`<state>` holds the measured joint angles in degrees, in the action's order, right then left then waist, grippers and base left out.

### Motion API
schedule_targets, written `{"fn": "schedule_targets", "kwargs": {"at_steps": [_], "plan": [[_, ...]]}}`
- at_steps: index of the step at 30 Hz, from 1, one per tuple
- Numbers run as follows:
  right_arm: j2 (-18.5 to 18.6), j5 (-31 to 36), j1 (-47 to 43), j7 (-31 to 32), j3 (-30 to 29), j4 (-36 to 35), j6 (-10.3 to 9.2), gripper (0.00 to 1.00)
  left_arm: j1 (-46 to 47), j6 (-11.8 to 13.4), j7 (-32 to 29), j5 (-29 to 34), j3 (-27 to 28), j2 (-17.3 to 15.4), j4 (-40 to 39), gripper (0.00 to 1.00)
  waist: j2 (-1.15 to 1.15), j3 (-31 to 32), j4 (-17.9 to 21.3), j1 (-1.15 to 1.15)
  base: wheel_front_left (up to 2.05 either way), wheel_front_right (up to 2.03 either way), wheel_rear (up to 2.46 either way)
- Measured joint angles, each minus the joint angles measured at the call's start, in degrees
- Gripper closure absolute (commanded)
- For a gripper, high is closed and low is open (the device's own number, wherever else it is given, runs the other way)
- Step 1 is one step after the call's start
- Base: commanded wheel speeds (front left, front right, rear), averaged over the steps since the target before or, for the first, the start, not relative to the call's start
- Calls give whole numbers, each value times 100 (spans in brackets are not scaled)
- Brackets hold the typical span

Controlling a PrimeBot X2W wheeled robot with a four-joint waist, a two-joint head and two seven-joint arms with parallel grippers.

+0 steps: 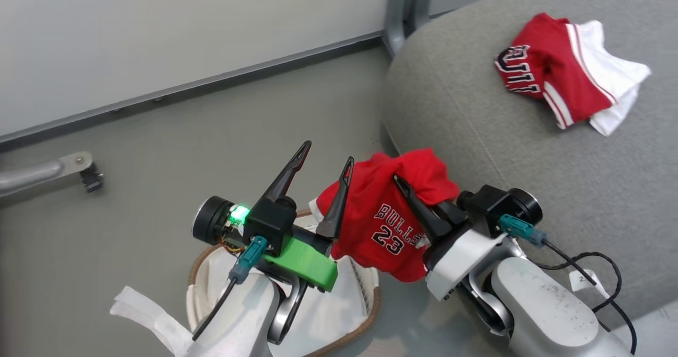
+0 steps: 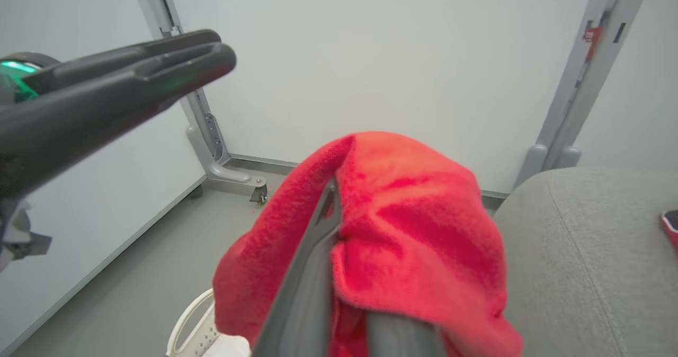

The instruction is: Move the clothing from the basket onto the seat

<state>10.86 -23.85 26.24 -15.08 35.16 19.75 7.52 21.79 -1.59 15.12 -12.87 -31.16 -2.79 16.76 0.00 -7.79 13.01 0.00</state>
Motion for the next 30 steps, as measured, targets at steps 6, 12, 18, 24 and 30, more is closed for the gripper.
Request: {"fn": "schedule_targets", "kwargs": {"at_steps": [6, 12, 18, 24, 30], "plan": [[174, -67, -59, 1, -308, -81, 0, 100, 3, -56, 0, 81, 21, 5, 153, 0, 0, -120, 765, 0, 0, 0, 0], [624, 145, 715, 0, -825, -98, 0, 100, 122, -98, 0, 275, 67, 9, 328, 0, 0, -415, 1226, 0, 0, 0, 0], [1272, 360, 1919, 0, -1618, 271, 0, 100, 303, -171, -1, 457, 133, 8, 545, 0, 0, -860, 1348, 0, 0, 0, 0], [1714, 586, 2967, 0, -2575, 1027, 0, 100, 488, -220, 0, 659, 211, 3, 643, 0, 0, -1403, 1180, 0, 0, 0, 0], [1892, 936, 3534, 0, -3084, 1930, 0, 100, 633, -235, 0, 757, 301, -5, 662, 0, 0, -1868, 796, 0, 0, 0, 0]]}}
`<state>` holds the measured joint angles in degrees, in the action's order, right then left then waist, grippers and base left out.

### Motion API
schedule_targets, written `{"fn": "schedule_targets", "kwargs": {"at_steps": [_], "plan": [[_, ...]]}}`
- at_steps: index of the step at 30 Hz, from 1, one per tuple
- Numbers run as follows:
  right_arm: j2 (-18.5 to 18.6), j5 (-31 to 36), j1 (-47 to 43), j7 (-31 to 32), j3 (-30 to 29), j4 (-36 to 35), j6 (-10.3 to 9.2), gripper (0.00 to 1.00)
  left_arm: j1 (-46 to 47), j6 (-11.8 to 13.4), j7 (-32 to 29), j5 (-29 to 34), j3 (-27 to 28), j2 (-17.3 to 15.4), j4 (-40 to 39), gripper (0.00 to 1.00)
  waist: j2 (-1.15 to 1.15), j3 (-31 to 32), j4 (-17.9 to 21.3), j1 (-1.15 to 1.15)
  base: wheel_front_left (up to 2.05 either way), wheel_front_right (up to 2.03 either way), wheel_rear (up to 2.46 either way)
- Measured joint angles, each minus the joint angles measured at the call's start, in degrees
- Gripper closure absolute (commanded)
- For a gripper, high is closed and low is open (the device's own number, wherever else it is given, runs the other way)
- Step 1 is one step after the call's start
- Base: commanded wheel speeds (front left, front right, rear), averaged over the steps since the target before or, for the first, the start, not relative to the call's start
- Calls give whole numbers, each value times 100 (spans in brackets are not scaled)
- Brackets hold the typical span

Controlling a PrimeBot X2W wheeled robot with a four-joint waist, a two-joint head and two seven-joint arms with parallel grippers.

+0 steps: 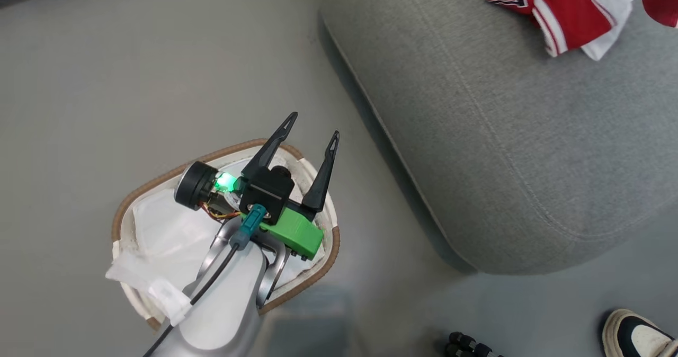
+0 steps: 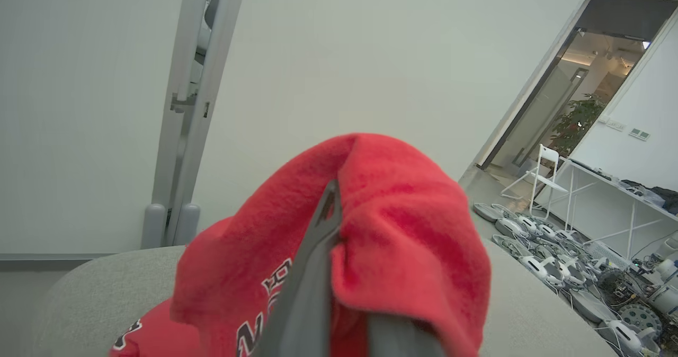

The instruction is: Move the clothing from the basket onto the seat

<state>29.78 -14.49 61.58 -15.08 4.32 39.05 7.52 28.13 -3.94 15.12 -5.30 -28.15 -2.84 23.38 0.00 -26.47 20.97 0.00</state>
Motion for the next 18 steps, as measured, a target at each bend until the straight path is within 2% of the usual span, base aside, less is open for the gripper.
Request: {"fn": "schedule_targets", "kwargs": {"at_steps": [1, 2, 3, 4, 7, 12, 18], "plan": [[-3, 44, 36, -1, -96, 213, 1, 100, 16, 0, -1, 8, 20, -2, 8, 0, 0, -65, -80, 0, 0, 0, 0], [-16, 68, 46, 0, -180, 389, 1, 70, 24, 1, 0, 15, 40, -3, 13, 0, 0, -115, -148, 0, 0, 0, 0], [-49, 79, 47, 0, -292, 587, 0, 53, 34, 13, -1, 15, 65, -5, 13, 0, 0, -169, -230, 0, 0, 0, 0], [-114, 55, 41, 0, -424, 788, 0, 0, 41, 24, 0, 14, 88, -7, 10, 0, 0, -219, -312, 0, 0, 0, 0], [-341, 42, -136, 0, -552, 1007, 1, 0, 43, 71, 0, -18, 182, -2, -1, 0, 0, -333, -536, 0, 0, 0, 0], [-609, 52, -898, 0, -740, 933, 0, 0, -32, 101, 0, -41, 302, -7, 24, 0, 0, -375, -822, 0, 0, 0, 0], [-859, 99, -2101, 0, -915, 678, 0, 0, -417, 196, 0, -148, 560, -3, 3, 0, 0, -50, -975, 0, 0, 0, 0]]}}
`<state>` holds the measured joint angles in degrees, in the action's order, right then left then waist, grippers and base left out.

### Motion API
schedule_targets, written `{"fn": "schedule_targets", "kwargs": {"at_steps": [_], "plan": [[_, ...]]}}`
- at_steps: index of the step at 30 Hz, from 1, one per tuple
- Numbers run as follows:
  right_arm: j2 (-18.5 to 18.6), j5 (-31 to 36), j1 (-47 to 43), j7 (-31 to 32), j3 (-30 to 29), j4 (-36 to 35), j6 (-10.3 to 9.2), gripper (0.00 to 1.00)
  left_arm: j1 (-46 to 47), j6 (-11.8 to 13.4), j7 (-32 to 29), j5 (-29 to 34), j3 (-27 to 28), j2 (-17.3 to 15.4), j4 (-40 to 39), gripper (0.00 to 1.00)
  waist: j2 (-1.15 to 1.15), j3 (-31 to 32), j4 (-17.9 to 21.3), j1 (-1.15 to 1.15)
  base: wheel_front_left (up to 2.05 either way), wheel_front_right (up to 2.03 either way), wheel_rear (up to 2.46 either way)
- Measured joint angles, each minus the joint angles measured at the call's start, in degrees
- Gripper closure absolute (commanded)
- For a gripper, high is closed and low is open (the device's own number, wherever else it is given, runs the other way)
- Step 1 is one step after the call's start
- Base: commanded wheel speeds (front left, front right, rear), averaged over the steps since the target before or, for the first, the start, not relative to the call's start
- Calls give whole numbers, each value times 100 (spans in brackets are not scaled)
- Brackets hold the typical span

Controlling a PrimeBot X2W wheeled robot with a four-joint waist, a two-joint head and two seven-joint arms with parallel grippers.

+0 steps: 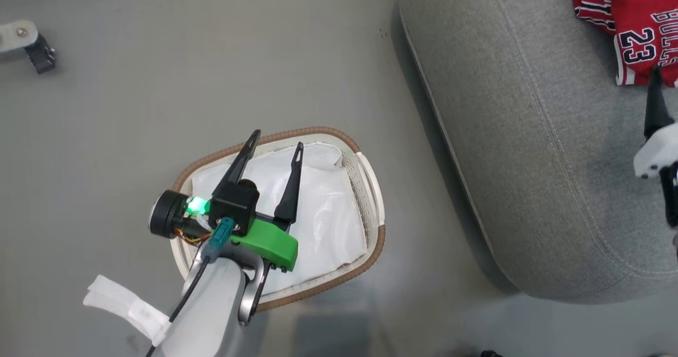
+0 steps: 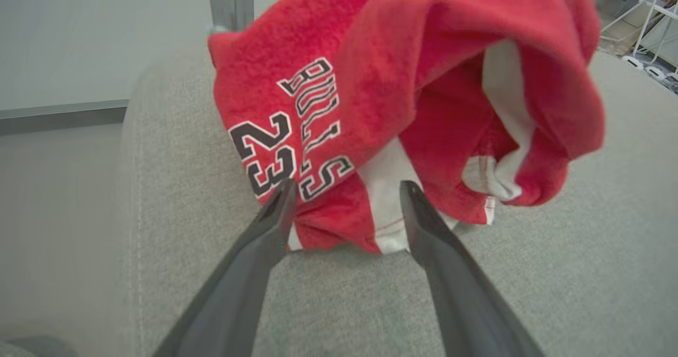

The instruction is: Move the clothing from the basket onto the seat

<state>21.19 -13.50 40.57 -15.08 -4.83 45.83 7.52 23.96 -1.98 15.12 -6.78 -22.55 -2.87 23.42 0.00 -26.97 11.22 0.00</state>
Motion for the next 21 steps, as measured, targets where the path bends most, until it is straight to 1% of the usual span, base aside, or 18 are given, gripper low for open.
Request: {"fn": "schedule_targets", "kwargs": {"at_steps": [4, 9, 14, 17, 21], "plan": [[-190, 5, -708, 0, -52, -321, 0, 0, -300, 54, 0, -83, 162, 5, -63, 0, 0, 304, -68, 0, 0, 0, 0], [-517, 46, -1302, 0, 270, -1148, 0, 0, -732, 208, 0, -107, 569, 7, -204, 0, 0, 712, -209, 0, 0, 0, 0], [-879, 26, -1560, 0, 690, -1705, 0, 0, -1080, 355, 0, -62, 1114, -3, -396, 0, 0, 1031, -446, 0, 0, 0, 0], [-1031, -9, -1592, -1, 901, -1895, 0, 0, -1231, 408, 0, -2, 1408, -13, -466, 0, 0, 1183, -615, 0, 0, 0, 0], [-1228, -13, -1738, 0, 981, -2015, 0, 0, -1437, 450, 0, 51, 1741, -16, -476, 0, 0, 1392, -815, 0, 0, 0, 0]]}}
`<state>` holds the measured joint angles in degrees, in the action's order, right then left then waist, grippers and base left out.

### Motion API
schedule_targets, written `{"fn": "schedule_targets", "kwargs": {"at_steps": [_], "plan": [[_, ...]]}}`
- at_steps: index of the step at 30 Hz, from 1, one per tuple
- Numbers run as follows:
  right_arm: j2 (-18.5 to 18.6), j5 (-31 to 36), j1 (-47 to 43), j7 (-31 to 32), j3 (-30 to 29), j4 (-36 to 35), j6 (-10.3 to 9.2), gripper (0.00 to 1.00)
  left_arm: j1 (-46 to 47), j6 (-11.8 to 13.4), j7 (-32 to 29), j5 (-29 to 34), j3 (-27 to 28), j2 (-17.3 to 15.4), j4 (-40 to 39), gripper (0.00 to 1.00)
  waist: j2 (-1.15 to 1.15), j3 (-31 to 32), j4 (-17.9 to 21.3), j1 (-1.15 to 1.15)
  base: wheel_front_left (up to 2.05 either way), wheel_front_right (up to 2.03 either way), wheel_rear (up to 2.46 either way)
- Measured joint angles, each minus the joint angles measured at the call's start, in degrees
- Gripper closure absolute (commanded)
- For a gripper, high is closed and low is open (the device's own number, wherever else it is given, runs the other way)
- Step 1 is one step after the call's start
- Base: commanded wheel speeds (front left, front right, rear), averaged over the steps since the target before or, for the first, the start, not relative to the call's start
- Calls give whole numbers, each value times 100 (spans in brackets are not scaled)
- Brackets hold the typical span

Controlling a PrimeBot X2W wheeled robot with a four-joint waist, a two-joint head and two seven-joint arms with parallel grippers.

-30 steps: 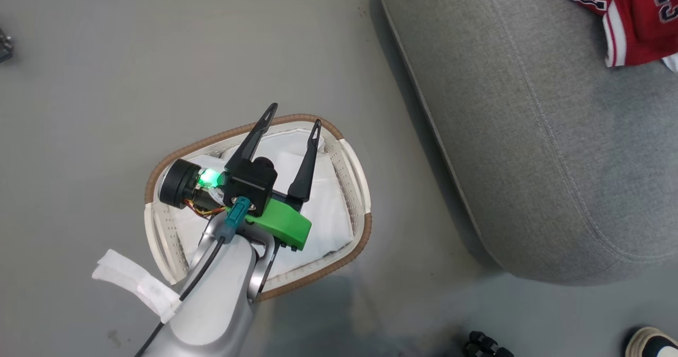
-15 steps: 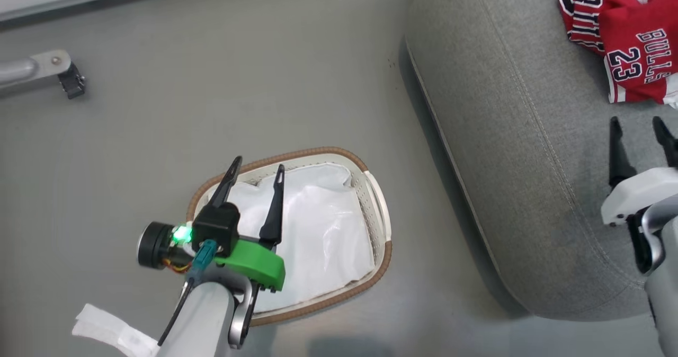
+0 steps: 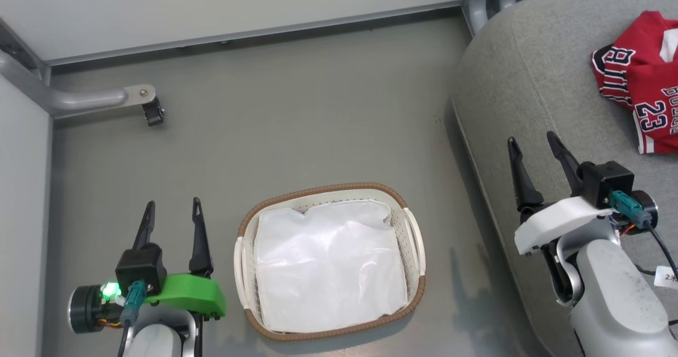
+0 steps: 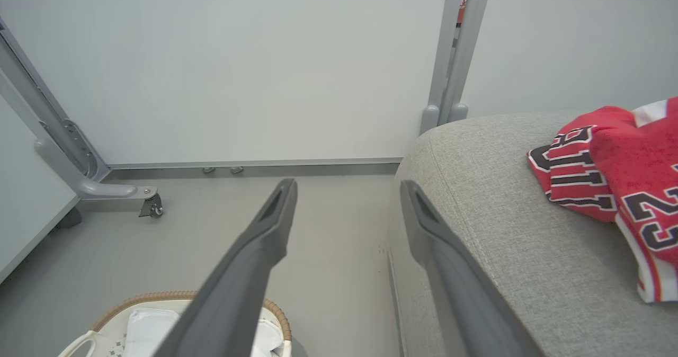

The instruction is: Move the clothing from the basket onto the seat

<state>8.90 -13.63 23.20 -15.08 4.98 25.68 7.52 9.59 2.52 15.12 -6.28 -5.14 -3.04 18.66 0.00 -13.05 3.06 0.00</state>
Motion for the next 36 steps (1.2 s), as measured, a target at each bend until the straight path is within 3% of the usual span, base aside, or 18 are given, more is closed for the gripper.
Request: {"fn": "schedule_targets", "kwargs": {"at_steps": [10, 21, 22, 28, 36], "plan": [[-260, 2, -745, -1, 65, -5, 0, 0, -736, -9, 0, 38, 495, 8, -118, 0, 0, 632, -328, 0, 0, 0, 0], [-315, 8, -1341, -1, 65, -36, 0, 0, -1323, -233, 0, -464, 483, 12, -179, 0, 0, 1147, -398, 0, 0, 0, 0], [-318, 8, -1341, -1, 79, -36, 0, 100, -1341, -253, 0, -474, 482, 12, -190, 100, 0, 1163, -386, 0, 0, 0, 0], [-402, -87, -1515, 54, 82, 193, 1, 100, -1349, -255, -56, -541, 492, 62, 79, 100, 0, 1170, -383, 0, 0, 0, 0], [-424, -920, -1524, 294, -57, 79, 0, 100, -1333, -330, -298, -1426, 559, 62, 63, 100, 0, 1177, -378, -1, 0, 0, 0]]}}
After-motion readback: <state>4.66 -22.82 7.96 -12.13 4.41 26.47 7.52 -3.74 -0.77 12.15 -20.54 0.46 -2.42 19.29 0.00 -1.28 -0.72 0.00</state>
